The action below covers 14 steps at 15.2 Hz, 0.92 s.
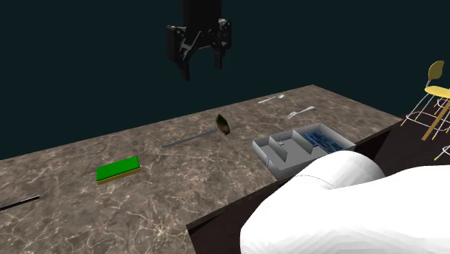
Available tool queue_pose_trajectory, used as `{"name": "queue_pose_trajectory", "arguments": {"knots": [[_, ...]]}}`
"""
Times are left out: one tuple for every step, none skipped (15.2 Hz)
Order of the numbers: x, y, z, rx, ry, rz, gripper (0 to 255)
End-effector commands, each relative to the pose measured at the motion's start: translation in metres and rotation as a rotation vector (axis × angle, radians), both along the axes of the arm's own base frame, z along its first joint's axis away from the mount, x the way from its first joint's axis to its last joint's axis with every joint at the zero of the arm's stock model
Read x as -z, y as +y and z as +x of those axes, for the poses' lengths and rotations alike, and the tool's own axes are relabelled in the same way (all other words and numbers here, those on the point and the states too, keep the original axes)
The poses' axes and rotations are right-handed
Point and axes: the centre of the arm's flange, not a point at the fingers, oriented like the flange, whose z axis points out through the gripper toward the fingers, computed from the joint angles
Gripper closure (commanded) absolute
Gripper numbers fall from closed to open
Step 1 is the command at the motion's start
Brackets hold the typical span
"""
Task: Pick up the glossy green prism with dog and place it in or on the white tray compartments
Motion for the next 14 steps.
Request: {"name": "queue_pose_trajectory", "arguments": {"knots": [[0.000, 0.000, 0.000, 0.000, 0.000, 0.000, 0], [0.008, -0.007, 0.009, 0.009, 0.004, 0.003, 0], [0.016, -0.013, 0.018, 0.017, 0.009, 0.006, 0], [0.024, -0.020, 0.027, 0.026, 0.013, 0.009, 0], [0.032, -0.027, 0.036, 0.035, 0.018, 0.011, 0], [0.040, -0.034, 0.044, 0.044, 0.022, 0.014, 0], [0.048, -0.041, 0.053, 0.052, 0.026, 0.017, 0], [0.057, -0.047, 0.061, 0.061, 0.031, 0.020, 0], [0.065, -0.054, 0.070, 0.070, 0.035, 0.023, 0], [0.073, -0.061, 0.078, 0.078, 0.040, 0.026, 0], [0.082, -0.069, 0.086, 0.087, 0.044, 0.029, 0], [0.090, -0.076, 0.094, 0.096, 0.048, 0.031, 0], [0.099, -0.083, 0.102, 0.105, 0.053, 0.034, 0], [0.107, -0.090, 0.110, 0.113, 0.057, 0.037, 0]]}}
